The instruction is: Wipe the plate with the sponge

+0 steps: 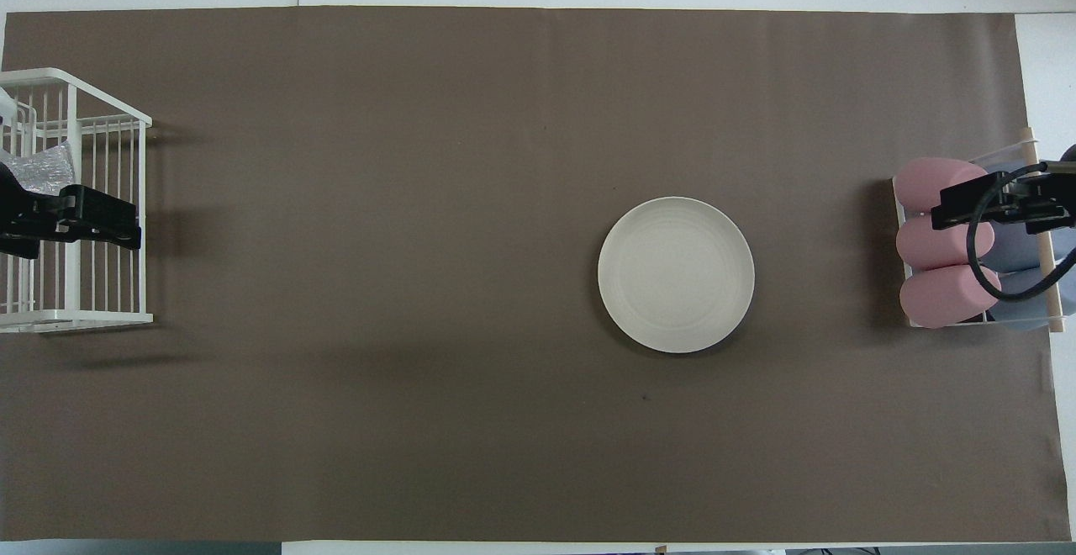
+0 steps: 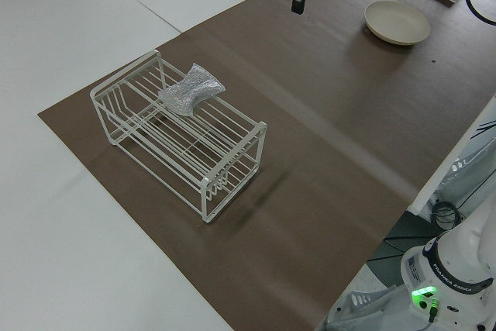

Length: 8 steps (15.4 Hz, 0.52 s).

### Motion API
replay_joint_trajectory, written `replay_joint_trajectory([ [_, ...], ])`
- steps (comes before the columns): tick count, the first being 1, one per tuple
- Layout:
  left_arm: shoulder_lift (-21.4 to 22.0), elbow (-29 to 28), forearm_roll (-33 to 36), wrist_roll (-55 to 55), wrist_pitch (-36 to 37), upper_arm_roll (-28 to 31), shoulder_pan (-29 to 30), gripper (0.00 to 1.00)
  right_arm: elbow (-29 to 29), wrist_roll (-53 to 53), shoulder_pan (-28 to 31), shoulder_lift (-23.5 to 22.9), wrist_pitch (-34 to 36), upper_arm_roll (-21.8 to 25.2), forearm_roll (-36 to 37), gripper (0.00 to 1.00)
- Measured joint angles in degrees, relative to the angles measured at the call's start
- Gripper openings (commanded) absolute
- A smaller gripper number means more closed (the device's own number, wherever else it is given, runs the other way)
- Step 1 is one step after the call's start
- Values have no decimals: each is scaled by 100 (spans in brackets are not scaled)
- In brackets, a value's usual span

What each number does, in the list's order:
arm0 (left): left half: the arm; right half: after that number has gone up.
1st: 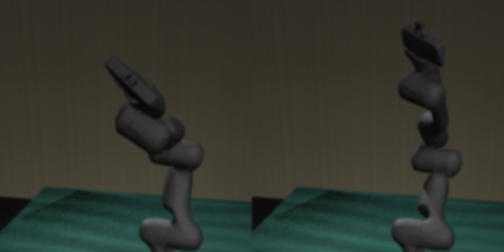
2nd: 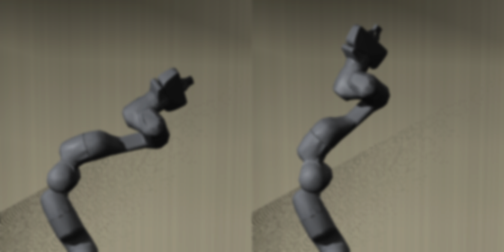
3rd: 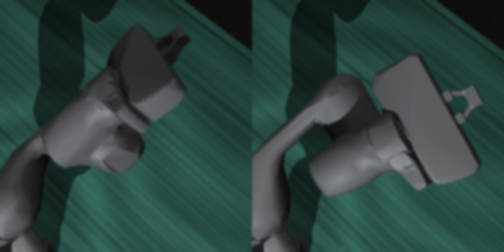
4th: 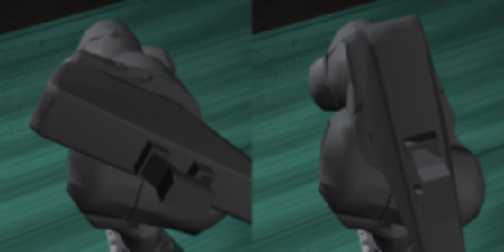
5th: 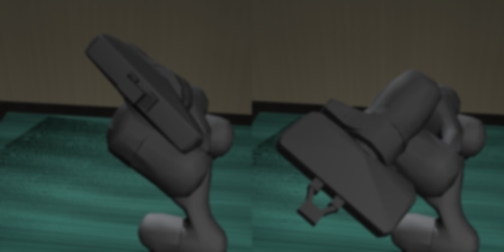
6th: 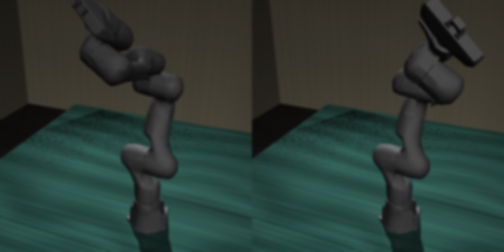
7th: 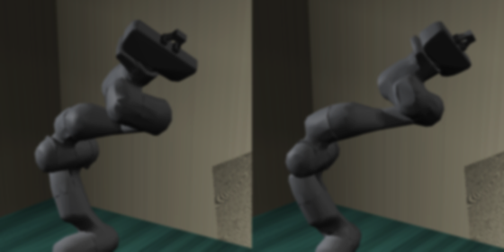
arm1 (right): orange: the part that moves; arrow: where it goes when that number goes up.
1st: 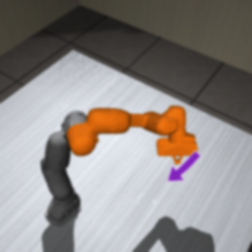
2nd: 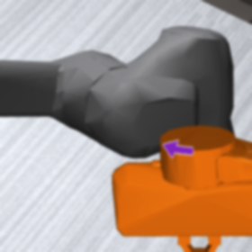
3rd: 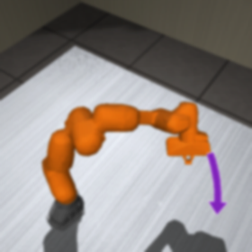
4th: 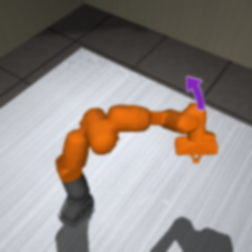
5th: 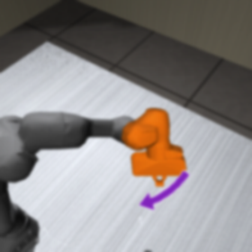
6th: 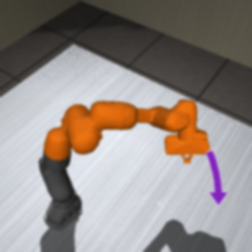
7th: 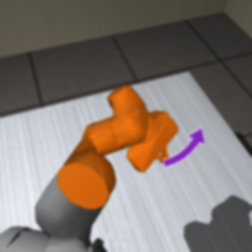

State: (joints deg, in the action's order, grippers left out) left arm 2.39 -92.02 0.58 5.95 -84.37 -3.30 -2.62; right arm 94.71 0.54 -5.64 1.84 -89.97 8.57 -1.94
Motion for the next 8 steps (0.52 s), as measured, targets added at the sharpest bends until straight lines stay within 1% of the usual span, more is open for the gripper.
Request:
replay_joint_trajectory([
  [3,19,-184,-64,-46,-351,-14,-1,100,0,0,0,0,0,0,0,100],
  [8,31,-182,-163,-46,-335,-19,-2,100,0,0,0,0,0,0,0,100],
])
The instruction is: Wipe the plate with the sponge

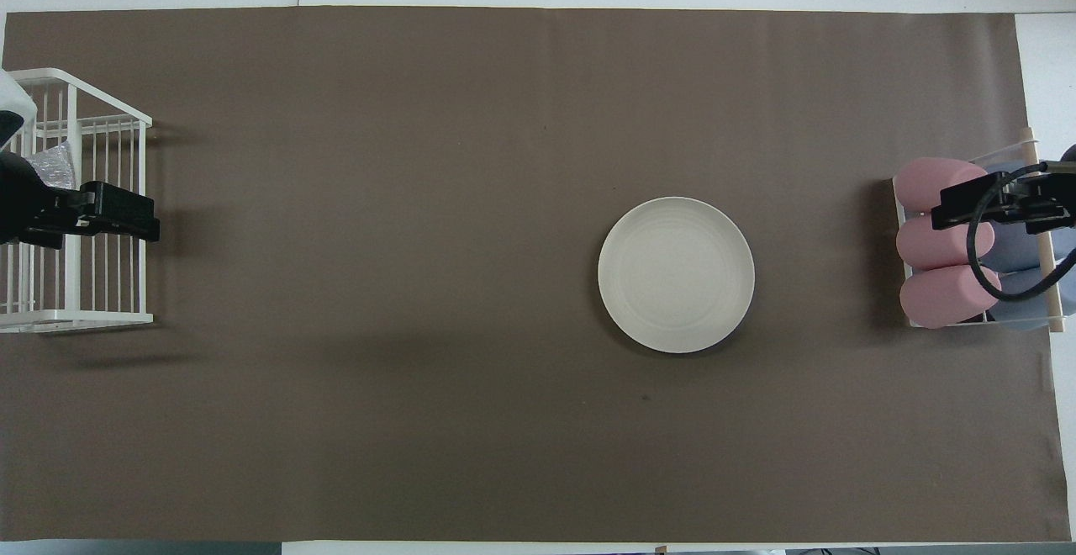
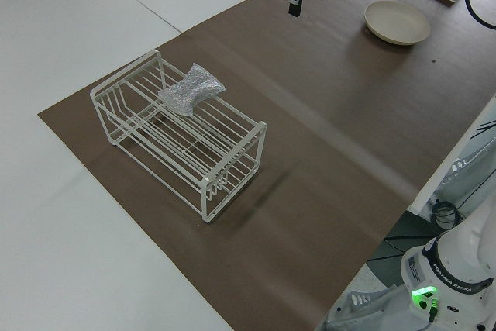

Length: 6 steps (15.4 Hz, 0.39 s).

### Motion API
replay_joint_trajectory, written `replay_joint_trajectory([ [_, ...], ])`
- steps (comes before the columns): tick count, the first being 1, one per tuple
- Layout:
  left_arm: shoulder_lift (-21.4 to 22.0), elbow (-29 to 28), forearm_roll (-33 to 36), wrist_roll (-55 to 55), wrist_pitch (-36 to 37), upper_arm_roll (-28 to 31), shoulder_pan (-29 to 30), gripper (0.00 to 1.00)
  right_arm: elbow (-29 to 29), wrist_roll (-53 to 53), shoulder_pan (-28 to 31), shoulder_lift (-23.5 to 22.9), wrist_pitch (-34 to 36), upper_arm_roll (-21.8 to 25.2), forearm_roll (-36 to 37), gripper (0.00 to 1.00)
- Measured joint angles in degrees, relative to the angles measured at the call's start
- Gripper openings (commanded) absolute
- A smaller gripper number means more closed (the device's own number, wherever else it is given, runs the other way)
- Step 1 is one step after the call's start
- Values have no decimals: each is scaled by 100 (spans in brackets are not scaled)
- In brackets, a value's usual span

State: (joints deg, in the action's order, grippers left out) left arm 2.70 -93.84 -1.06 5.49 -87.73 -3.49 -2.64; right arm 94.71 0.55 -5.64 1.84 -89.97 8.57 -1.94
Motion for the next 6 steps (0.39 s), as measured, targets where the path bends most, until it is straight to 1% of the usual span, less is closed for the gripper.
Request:
replay_joint_trajectory([
  [3,2,7,-221,64,-11,10,0,100,0,0,0,0,0,0,0,100],
  [6,2,35,-262,116,-15,14,0,100,0,131,0,0,1,0,0,100],
])
